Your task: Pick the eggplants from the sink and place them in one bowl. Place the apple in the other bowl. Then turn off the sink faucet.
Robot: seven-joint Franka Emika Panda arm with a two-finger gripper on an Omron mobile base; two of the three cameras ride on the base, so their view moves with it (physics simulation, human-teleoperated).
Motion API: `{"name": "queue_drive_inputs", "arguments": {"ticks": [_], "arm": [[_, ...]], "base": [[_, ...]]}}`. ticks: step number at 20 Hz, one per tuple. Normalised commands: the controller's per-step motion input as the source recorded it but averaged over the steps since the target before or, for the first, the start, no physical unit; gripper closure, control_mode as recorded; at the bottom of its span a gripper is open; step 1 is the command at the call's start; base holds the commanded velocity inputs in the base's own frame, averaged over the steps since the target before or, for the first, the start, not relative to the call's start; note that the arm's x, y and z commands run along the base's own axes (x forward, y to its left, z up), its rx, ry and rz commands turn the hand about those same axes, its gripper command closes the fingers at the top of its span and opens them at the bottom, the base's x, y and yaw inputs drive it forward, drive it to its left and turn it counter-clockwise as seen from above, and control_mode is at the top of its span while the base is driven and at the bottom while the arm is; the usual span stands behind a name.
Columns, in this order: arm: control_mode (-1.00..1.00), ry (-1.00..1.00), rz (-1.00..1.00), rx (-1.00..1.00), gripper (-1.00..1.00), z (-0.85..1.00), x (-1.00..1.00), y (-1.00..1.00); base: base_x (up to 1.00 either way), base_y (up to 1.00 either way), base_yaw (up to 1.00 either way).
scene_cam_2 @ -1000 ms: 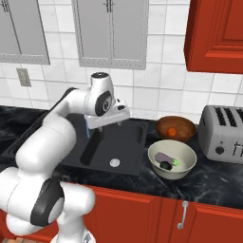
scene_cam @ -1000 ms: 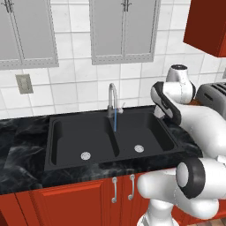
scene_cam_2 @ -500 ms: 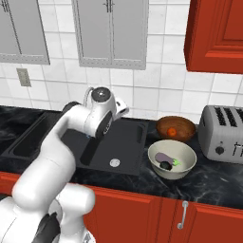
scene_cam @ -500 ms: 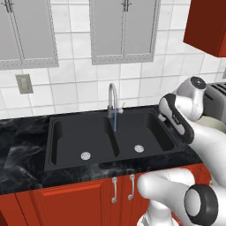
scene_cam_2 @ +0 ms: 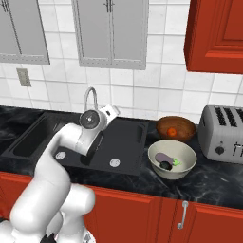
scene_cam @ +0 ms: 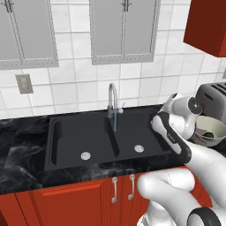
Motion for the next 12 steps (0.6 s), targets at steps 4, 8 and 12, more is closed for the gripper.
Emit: {"name": "queue_drive_inputs", "arguments": {"ticks": [4,8,12], "arm": [[-1.0,0.0,0.0,0.01,-1.0,0.0,0.24,0.0],[-1.0,0.0,0.01,0.03,-1.0,0.0,0.22,0.0],[-1.0,0.03,0.03,0.02,-1.0,0.0,0.22,0.0]], "base": [[0.0,0.0,0.0],[0.0,0.0,0.0],[0.0,0.0,0.0]]}}
